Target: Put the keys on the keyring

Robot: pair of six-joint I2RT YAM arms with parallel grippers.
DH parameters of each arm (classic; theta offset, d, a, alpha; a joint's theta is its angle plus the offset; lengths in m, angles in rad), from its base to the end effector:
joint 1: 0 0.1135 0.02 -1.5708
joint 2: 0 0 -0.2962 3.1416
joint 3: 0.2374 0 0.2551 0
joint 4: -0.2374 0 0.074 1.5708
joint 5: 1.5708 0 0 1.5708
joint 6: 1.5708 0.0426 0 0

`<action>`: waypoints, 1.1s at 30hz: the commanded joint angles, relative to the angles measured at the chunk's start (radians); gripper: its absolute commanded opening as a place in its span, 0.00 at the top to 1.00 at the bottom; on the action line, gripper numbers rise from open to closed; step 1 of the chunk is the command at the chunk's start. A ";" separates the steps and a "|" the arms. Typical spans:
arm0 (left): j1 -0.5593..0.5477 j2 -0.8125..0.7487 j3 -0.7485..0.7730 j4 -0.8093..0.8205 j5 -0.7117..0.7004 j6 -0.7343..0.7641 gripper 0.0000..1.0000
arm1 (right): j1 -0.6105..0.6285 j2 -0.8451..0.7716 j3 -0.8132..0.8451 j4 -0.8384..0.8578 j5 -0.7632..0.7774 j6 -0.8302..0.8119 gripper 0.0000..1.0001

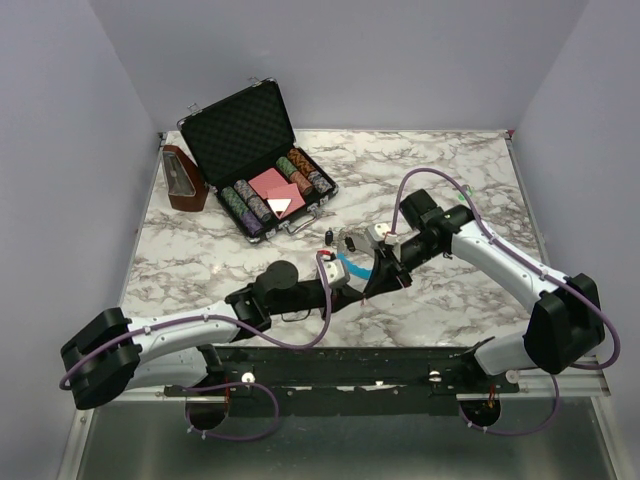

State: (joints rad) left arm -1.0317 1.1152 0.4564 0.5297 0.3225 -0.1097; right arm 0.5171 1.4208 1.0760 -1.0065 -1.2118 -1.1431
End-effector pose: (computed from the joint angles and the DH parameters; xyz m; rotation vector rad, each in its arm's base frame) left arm 0.1095 -0.2094 0.2604 1.0349 1.5032 -1.1048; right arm 0.1965 0.1576 0.2922 -1.7473 1.3688 1.3838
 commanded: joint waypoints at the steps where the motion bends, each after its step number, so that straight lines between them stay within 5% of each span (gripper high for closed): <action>1: 0.004 -0.026 0.033 -0.131 -0.053 -0.048 1.00 | 0.009 -0.026 -0.014 0.048 0.037 0.051 0.82; 25: 0.018 -0.038 -0.025 -0.108 -0.045 -0.071 1.00 | 0.009 -0.017 -0.057 0.129 0.084 0.151 0.65; 33: 0.019 -0.043 -0.113 -0.010 -0.068 -0.134 1.00 | 0.006 -0.036 -0.146 0.131 0.208 0.122 0.55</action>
State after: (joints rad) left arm -1.0145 1.0847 0.3923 0.4377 0.2871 -0.1955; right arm 0.5182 1.4101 0.9936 -0.8829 -1.0939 -0.9955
